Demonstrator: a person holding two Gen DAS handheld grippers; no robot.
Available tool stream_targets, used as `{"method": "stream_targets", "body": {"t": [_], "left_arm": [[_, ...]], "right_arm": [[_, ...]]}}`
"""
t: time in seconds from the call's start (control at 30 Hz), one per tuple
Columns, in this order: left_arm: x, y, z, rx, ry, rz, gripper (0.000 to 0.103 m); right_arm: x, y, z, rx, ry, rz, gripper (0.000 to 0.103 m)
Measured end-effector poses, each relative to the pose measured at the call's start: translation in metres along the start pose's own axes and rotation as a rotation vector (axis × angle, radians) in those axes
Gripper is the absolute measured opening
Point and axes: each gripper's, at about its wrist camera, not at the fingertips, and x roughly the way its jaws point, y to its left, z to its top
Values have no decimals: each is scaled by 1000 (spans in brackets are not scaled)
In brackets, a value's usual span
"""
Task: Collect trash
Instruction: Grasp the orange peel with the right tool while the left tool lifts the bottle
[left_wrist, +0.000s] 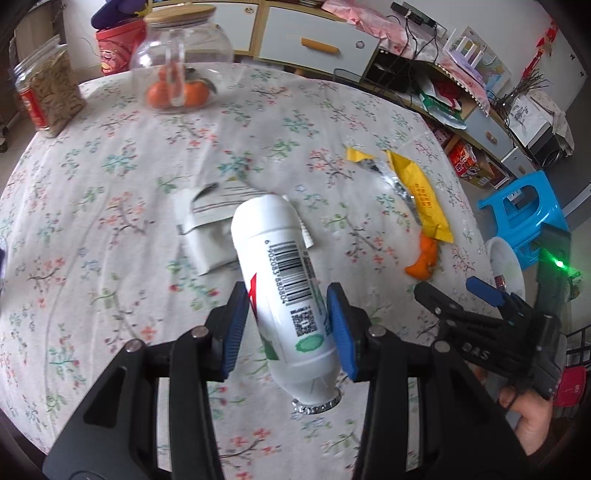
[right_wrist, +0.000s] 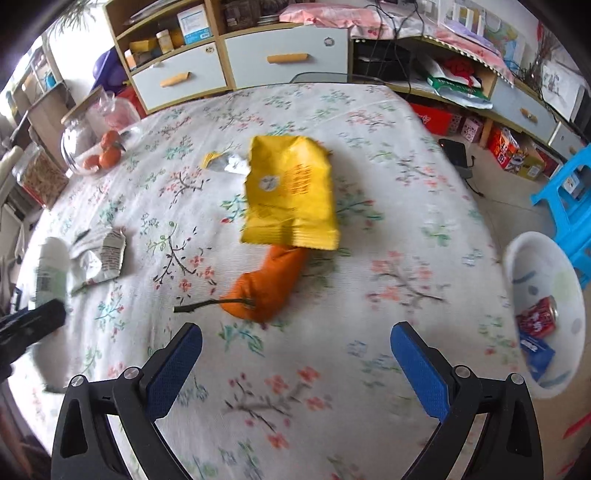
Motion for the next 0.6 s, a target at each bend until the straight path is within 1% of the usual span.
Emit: {"method": "stream_targets", "body": {"t": [0.07,0.1,0.13,0.23,0.37,0.53,0.6], "left_arm": [[-3,8,-3,-4,1,7,45],[-4,13,-5,-7,2,8,45],[-6,17,-6,-11,2,11,45],[-8,26,-9,-17,4,18,45],[-11,39,-12,-20,4,22,45],[-12,44,-13,-16,8,19,45],[-13,44,-14,-12,8,13,45]], "right_arm": [[9,10,-3,-20,-22,-39,103],[10,16,-4,-36,-50,-64,103],[11,19,-4,-42,-80,-69,103],[16,22,-3,-1,-116,-81,103],[18,22,2,10,-131,-93,103],[18,20,4,17,-136,-78,103],[17,19,5,19,-143,-72,99]]}}
